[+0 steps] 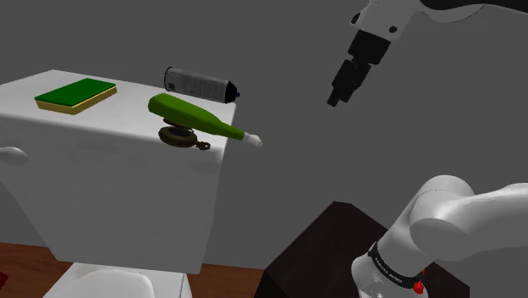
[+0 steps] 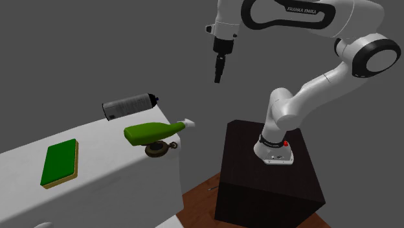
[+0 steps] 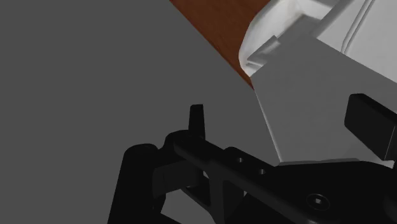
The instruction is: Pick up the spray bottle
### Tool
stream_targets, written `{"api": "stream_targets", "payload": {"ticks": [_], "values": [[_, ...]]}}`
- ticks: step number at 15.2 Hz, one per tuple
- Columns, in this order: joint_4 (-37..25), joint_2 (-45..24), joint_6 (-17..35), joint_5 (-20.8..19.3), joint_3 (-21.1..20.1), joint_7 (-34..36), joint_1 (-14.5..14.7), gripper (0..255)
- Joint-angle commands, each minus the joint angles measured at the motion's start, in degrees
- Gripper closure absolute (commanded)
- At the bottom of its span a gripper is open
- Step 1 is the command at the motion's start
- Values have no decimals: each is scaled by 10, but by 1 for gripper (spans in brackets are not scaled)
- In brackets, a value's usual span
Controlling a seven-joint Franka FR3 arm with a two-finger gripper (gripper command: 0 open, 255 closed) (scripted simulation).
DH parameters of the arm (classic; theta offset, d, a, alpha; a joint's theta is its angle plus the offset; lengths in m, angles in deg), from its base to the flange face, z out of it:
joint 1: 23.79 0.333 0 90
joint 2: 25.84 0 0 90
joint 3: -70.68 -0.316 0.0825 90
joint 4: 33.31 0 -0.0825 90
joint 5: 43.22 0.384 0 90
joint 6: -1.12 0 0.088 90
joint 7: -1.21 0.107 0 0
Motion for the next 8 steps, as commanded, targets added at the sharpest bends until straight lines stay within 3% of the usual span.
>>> {"api": "stream_targets", "payload": {"ticks": [1,8], "values": [[0,0,0,0,0,0,0,0],[-7,-73,108,40,-21,-75,64,0]]}}
